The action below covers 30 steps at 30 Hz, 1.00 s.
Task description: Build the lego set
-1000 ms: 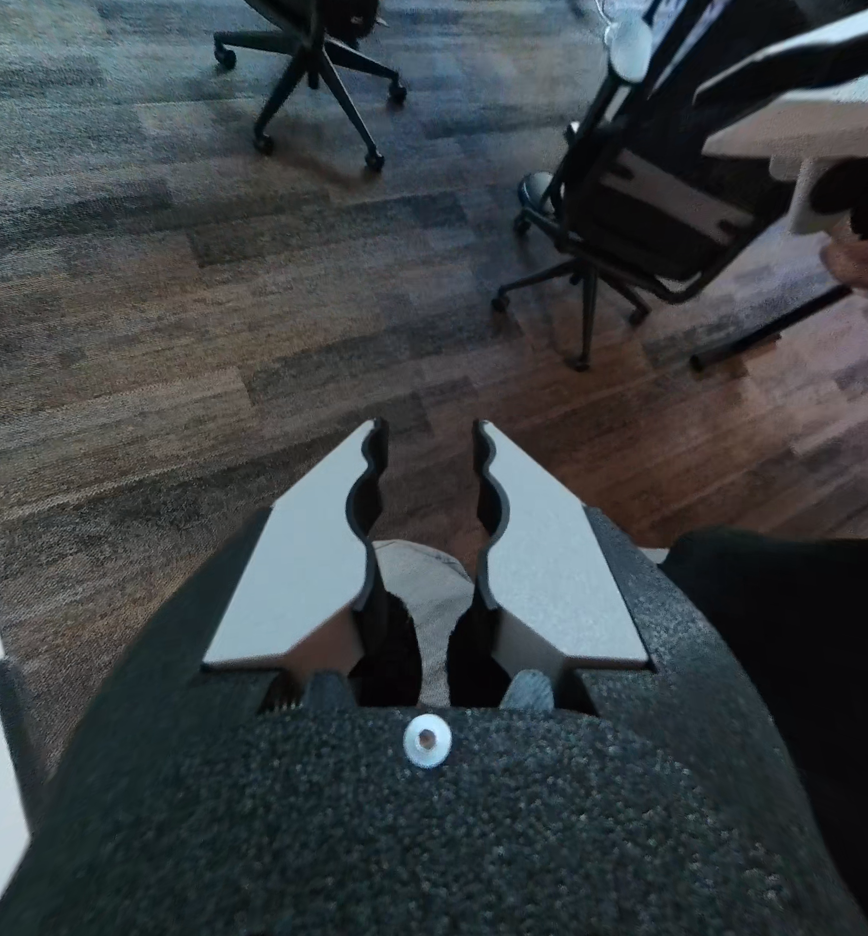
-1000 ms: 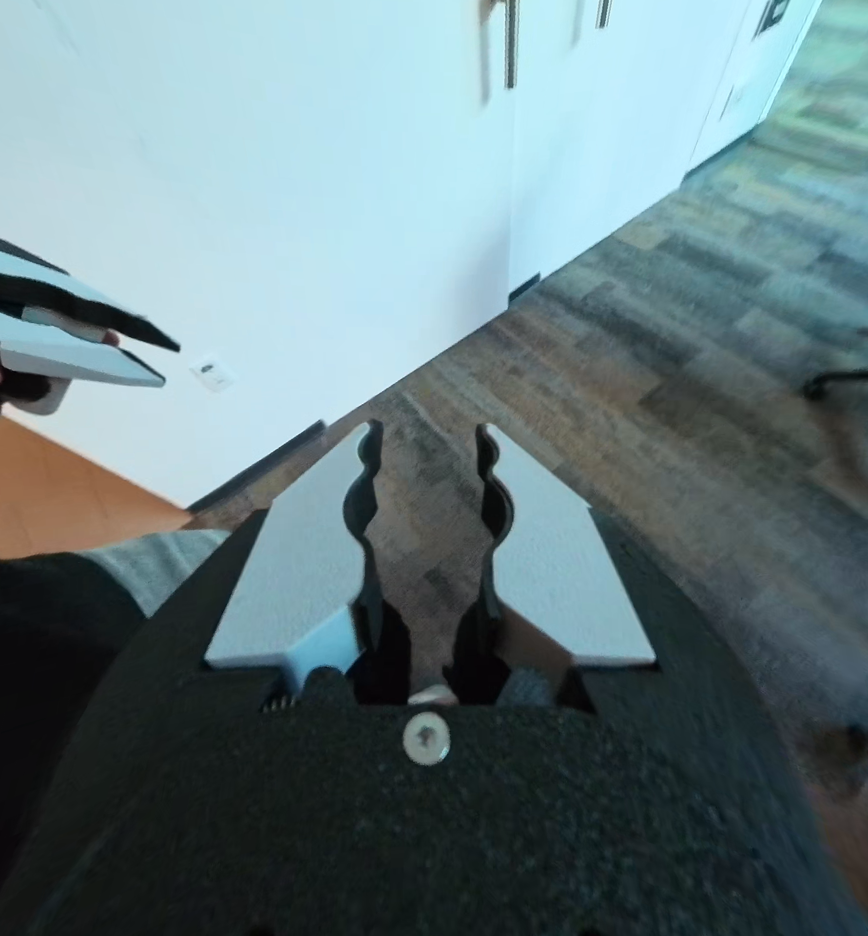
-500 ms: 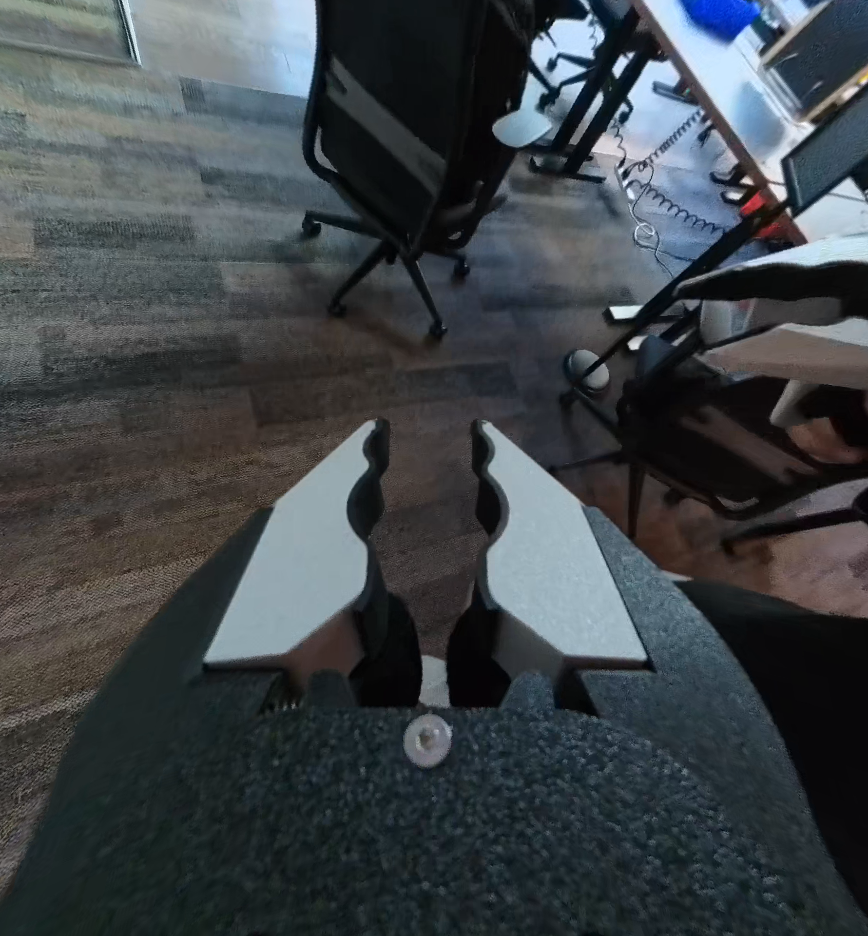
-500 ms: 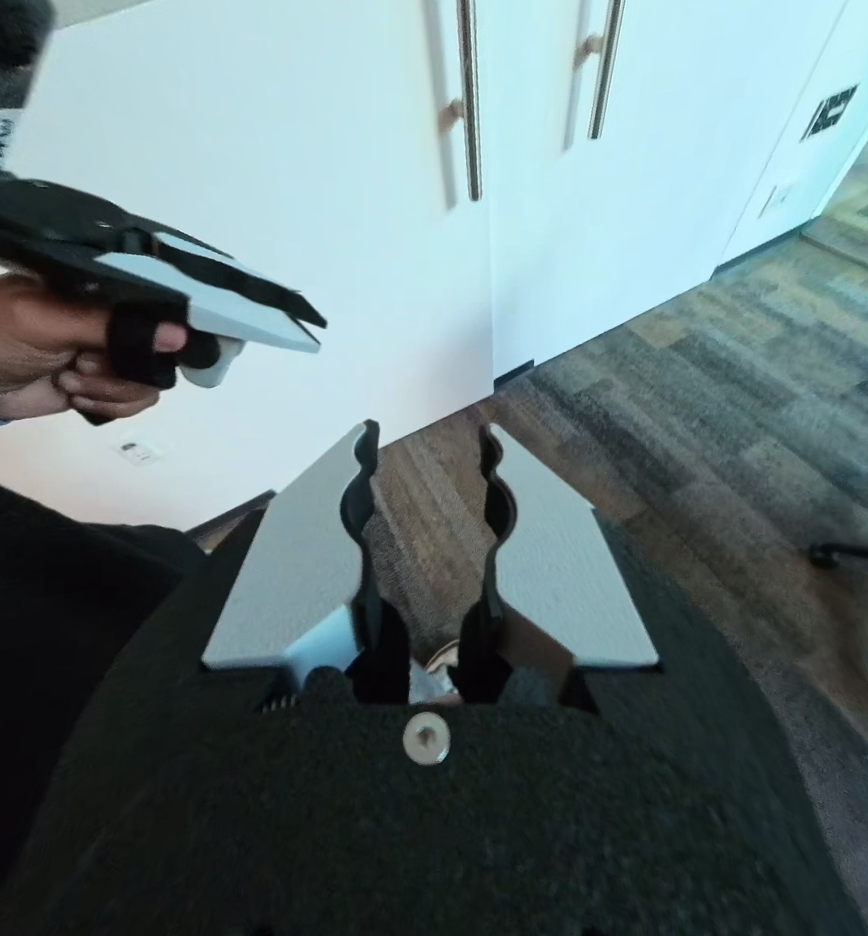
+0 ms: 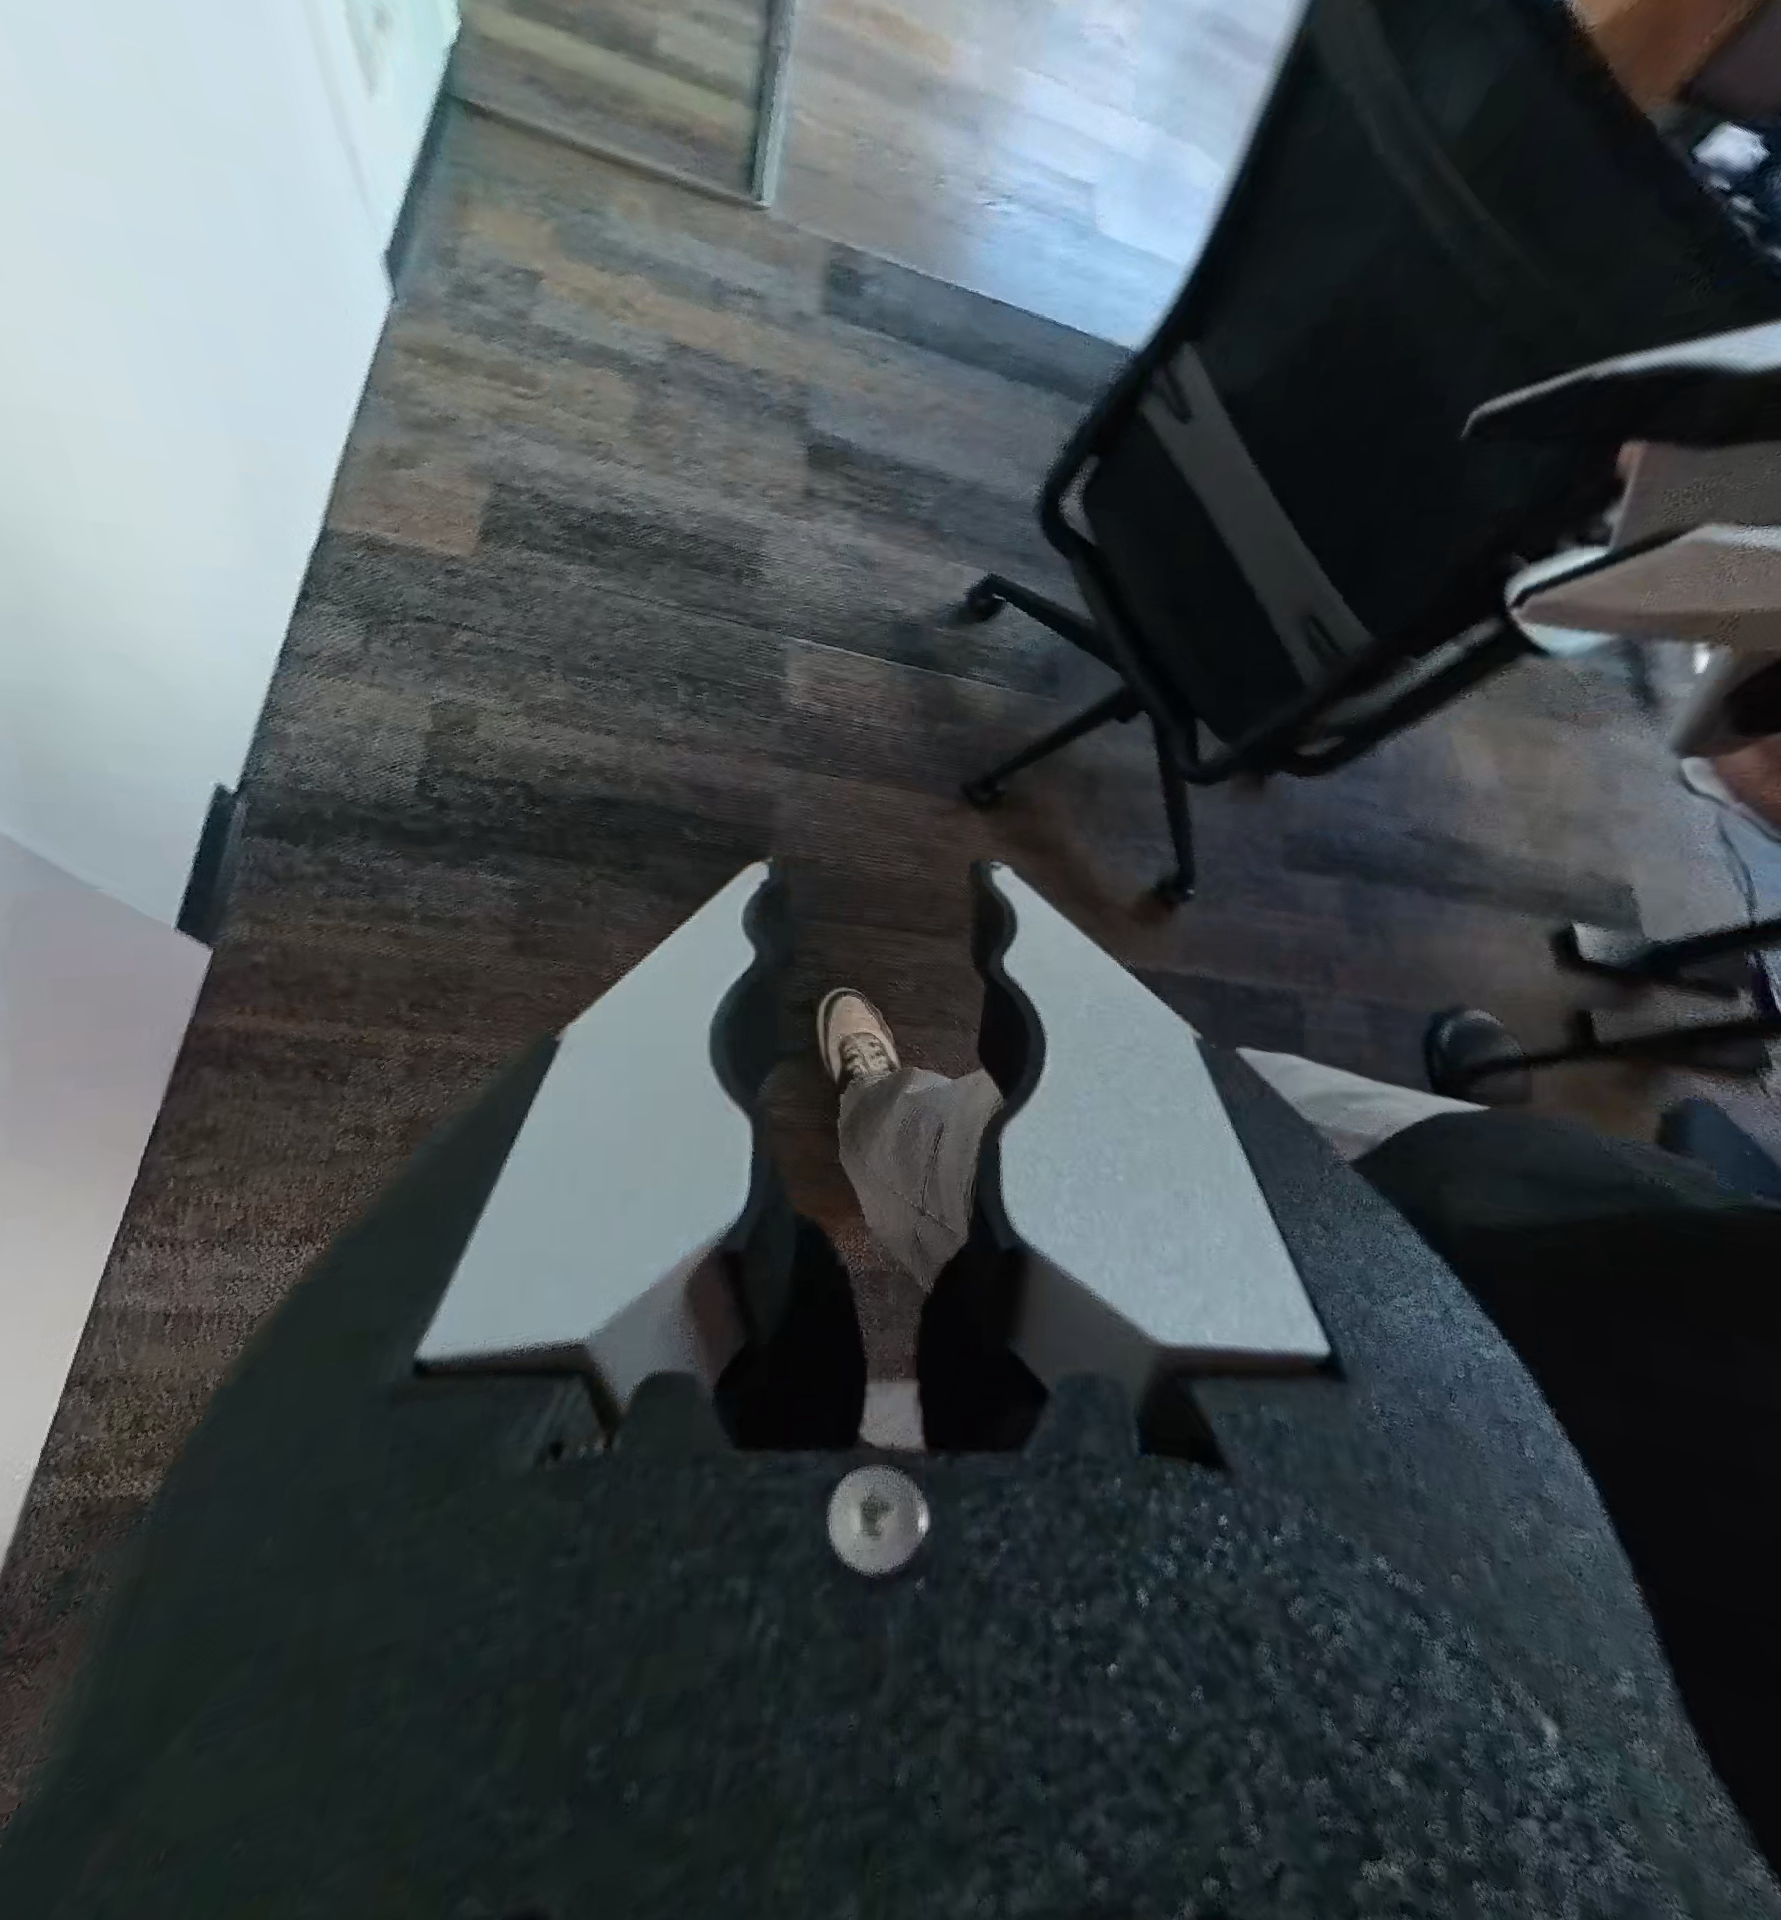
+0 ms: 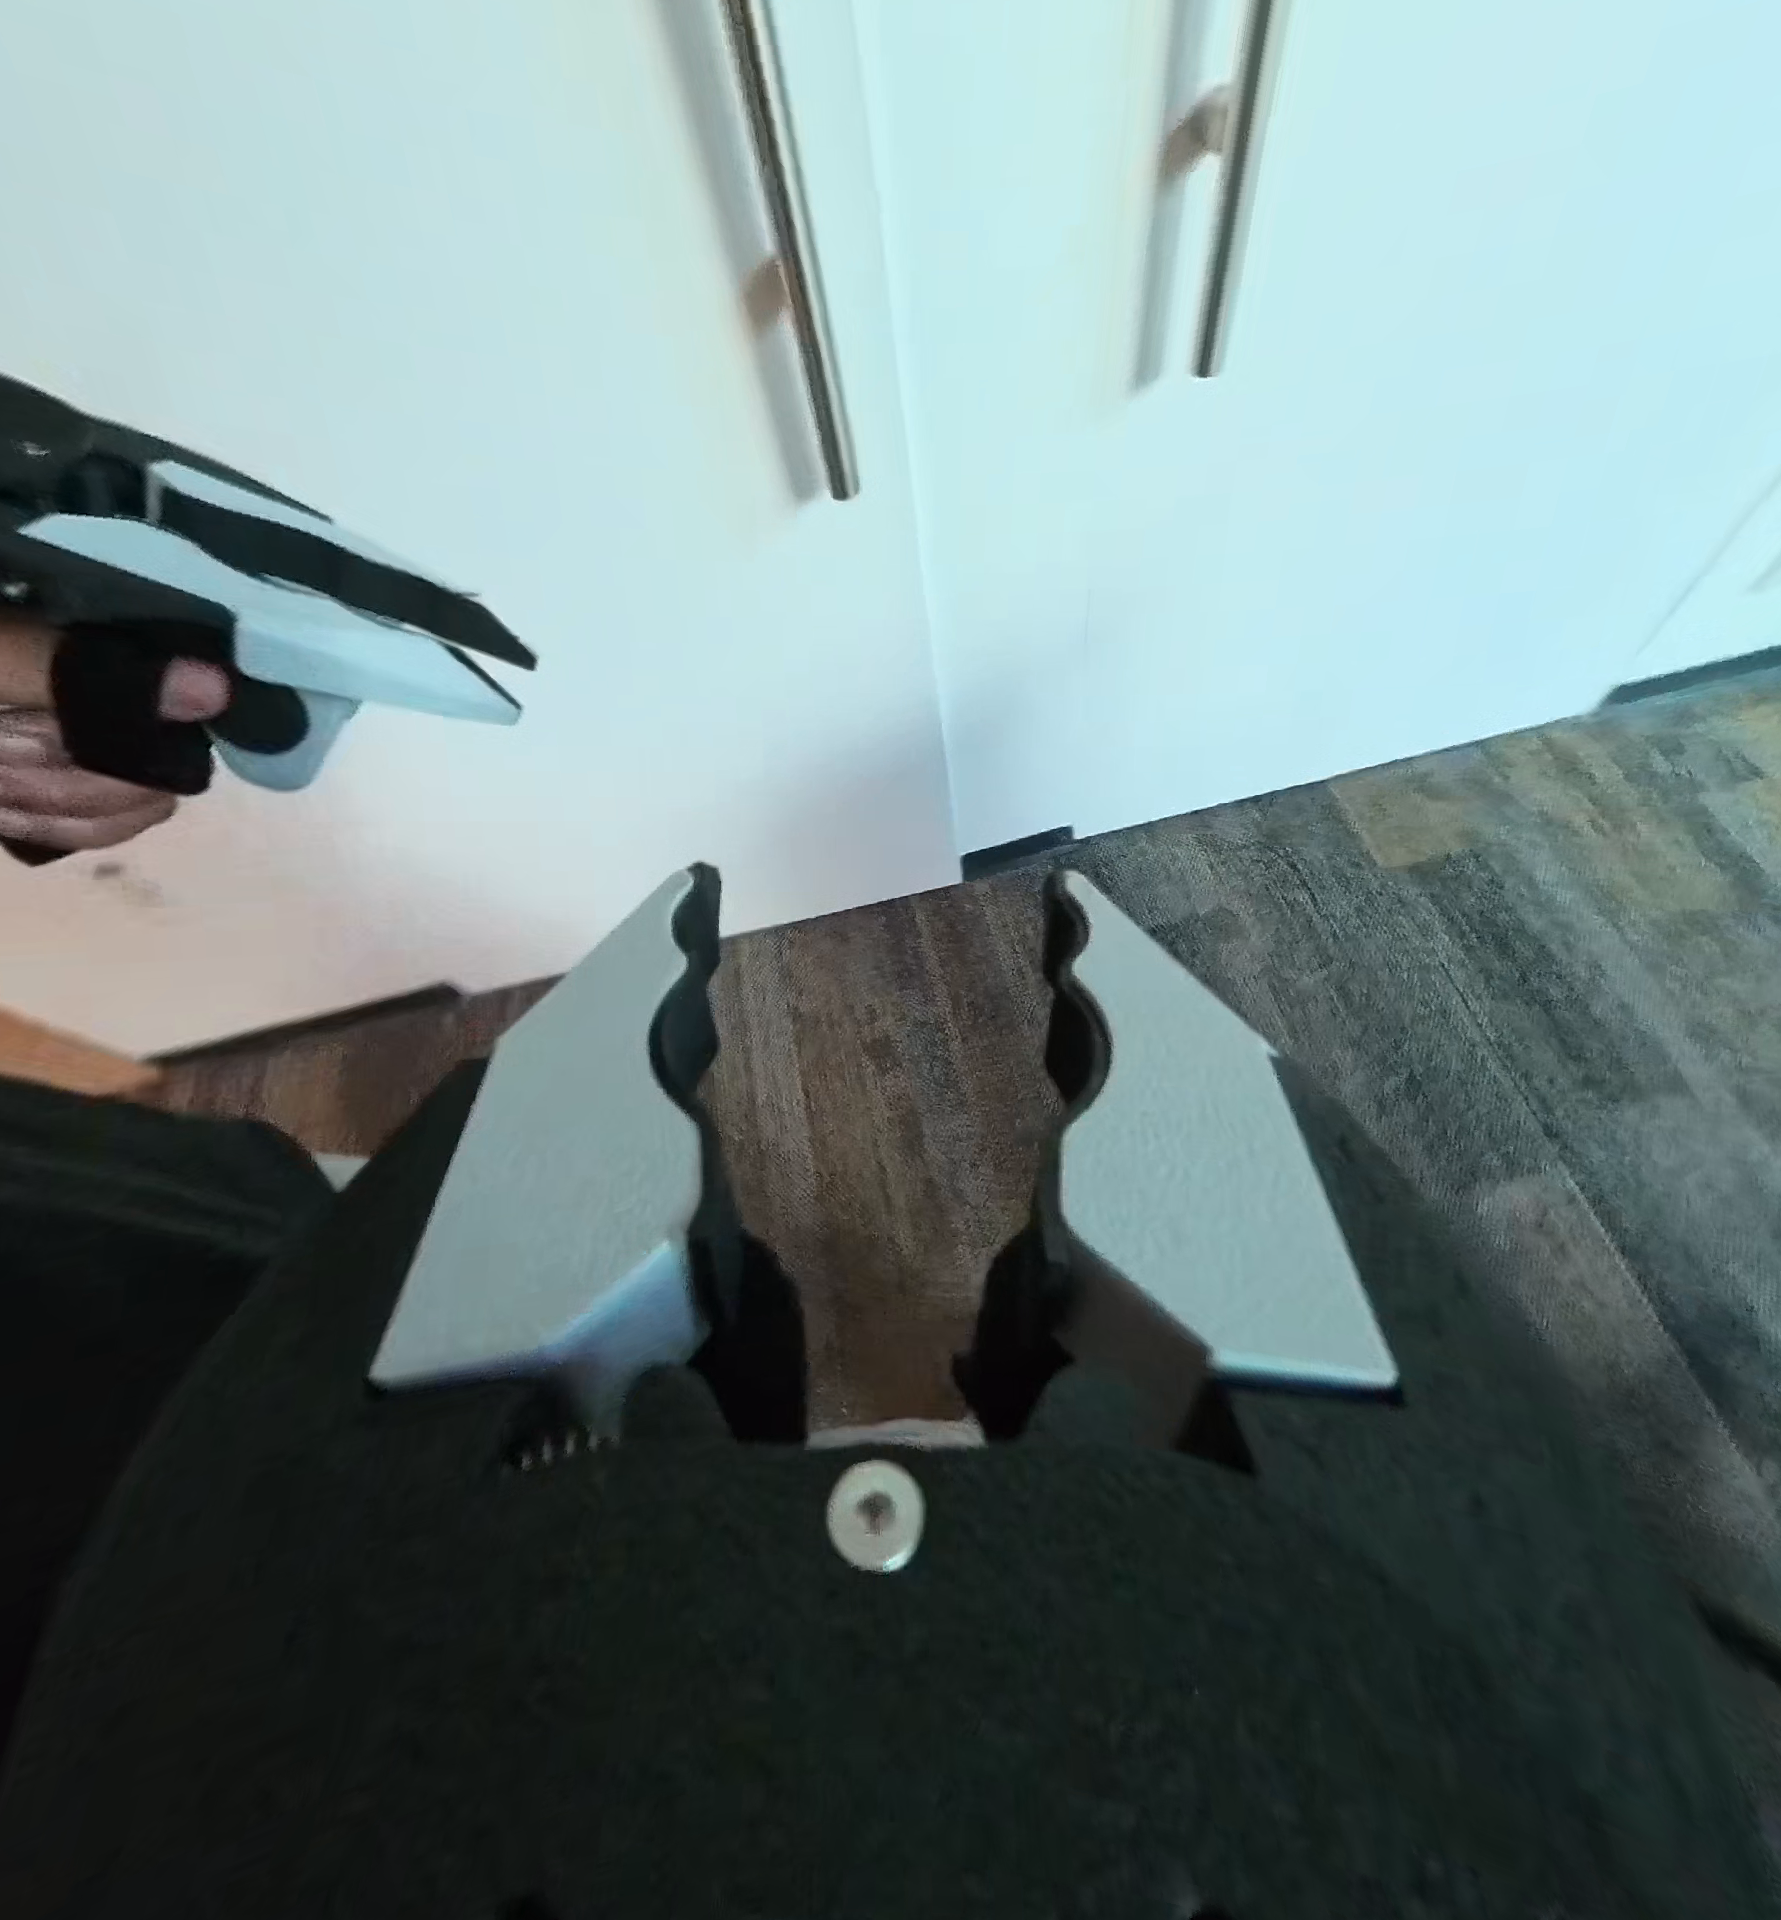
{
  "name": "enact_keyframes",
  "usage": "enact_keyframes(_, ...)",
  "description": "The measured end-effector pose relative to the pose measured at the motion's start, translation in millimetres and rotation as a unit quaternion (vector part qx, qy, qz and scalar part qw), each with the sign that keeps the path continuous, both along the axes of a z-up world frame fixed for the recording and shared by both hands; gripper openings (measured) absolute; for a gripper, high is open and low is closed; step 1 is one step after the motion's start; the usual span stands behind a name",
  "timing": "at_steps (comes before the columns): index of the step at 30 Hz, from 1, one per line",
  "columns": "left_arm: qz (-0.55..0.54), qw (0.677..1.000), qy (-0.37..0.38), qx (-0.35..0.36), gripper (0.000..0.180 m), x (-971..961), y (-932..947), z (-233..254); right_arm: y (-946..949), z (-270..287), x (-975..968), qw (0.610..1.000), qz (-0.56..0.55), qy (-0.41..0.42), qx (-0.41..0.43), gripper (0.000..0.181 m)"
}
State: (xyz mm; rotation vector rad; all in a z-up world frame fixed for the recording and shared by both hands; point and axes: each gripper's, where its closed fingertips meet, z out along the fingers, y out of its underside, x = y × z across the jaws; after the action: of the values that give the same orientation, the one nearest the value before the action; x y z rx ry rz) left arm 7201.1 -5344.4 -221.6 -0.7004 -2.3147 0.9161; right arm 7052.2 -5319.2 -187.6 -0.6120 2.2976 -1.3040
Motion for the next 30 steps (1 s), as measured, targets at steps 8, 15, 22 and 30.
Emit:
enact_keyframes(8,0.094,0.995,-0.028,-0.013,0.031,-66.8,-142.3,33.4,-204.8,56.0,-54.6,0.988,0.15,-0.021,-0.026,0.059)
enact_keyframes(15,0.12,0.993,-0.005,0.002,0.031,-113.8,-268.7,18.2,-347.0,61.1,-88.5,0.986,0.157,-0.012,-0.063,0.058)
enact_keyframes(22,0.129,0.991,0.001,-0.022,0.035,-147.2,-442.4,12.9,-476.9,43.8,-112.9,0.99,0.135,-0.027,-0.04,0.058)
enact_keyframes(30,0.013,0.998,0.063,-0.005,0.034,-266.5,-593.0,27.6,-612.6,70.7,-242.8,0.999,-0.014,0.011,-0.037,0.059)
